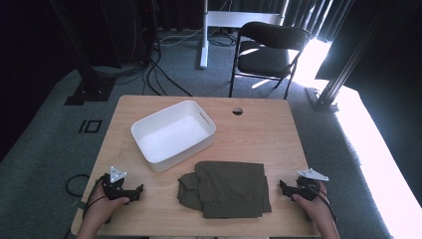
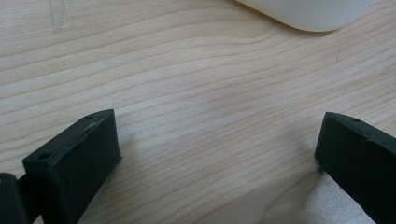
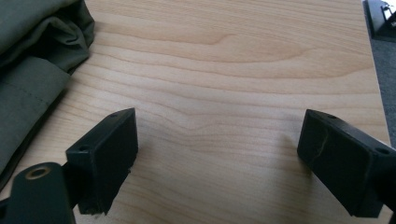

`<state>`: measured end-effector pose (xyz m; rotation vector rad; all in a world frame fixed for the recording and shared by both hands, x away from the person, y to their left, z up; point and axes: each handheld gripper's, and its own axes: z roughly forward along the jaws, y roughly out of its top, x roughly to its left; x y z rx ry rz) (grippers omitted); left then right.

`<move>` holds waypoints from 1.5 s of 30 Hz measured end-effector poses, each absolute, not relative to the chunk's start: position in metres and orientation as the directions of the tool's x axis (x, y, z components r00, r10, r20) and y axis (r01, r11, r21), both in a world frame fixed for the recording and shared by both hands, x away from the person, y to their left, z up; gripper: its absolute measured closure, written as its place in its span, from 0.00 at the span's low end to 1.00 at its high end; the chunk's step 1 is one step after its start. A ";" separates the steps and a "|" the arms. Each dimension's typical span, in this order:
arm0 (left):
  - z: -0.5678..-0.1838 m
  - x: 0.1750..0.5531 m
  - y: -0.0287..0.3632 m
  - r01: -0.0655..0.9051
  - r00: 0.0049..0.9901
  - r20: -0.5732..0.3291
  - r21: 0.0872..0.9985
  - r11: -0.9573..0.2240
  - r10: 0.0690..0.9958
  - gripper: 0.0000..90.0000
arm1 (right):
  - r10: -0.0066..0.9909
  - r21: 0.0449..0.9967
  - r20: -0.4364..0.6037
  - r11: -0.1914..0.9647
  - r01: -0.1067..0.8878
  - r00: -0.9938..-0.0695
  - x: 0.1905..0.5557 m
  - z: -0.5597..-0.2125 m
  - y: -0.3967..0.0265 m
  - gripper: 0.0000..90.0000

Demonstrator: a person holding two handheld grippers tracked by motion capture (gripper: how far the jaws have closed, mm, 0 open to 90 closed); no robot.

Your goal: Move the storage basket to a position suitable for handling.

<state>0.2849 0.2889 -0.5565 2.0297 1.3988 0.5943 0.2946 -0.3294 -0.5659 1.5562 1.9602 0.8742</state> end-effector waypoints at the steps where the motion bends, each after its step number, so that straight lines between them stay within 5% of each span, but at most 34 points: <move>1: -0.557 0.285 0.289 0.671 0.345 0.028 0.691 -0.267 0.938 0.01 | 0.972 0.735 0.016 0.147 0.662 -0.234 0.295 -0.566 -0.329 0.13; 45: -0.540 0.301 0.279 0.648 0.364 0.022 0.713 -0.270 0.931 0.01 | 0.905 0.811 0.048 0.212 0.546 -0.423 0.404 -0.518 -0.246 0.15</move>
